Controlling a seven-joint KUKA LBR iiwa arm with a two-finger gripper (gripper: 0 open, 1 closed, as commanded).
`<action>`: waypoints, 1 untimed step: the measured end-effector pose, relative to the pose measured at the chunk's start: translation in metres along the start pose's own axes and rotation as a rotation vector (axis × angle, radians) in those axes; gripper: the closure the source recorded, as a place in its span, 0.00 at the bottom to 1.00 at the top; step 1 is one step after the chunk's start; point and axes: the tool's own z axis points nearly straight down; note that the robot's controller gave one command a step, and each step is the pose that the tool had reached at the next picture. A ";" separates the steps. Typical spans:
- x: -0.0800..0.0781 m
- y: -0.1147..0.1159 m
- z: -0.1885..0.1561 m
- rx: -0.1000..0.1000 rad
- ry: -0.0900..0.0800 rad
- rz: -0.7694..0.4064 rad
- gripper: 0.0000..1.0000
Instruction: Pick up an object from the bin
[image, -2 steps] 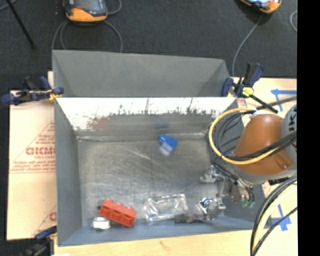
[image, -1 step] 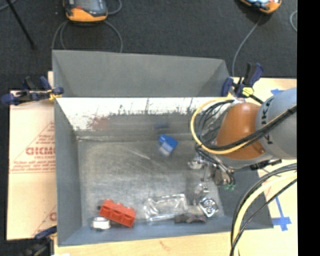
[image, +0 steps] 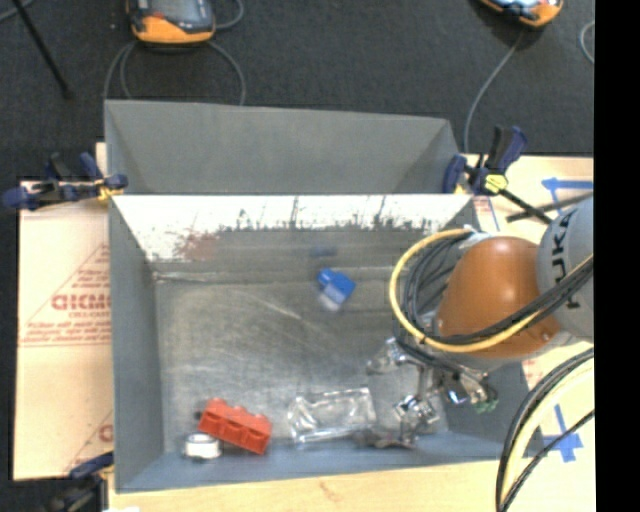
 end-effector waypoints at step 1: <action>-0.014 0.021 0.019 0.003 -0.011 0.014 0.00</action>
Offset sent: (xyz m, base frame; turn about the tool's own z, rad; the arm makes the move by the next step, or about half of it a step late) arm 0.0004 0.0244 -0.0216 0.0174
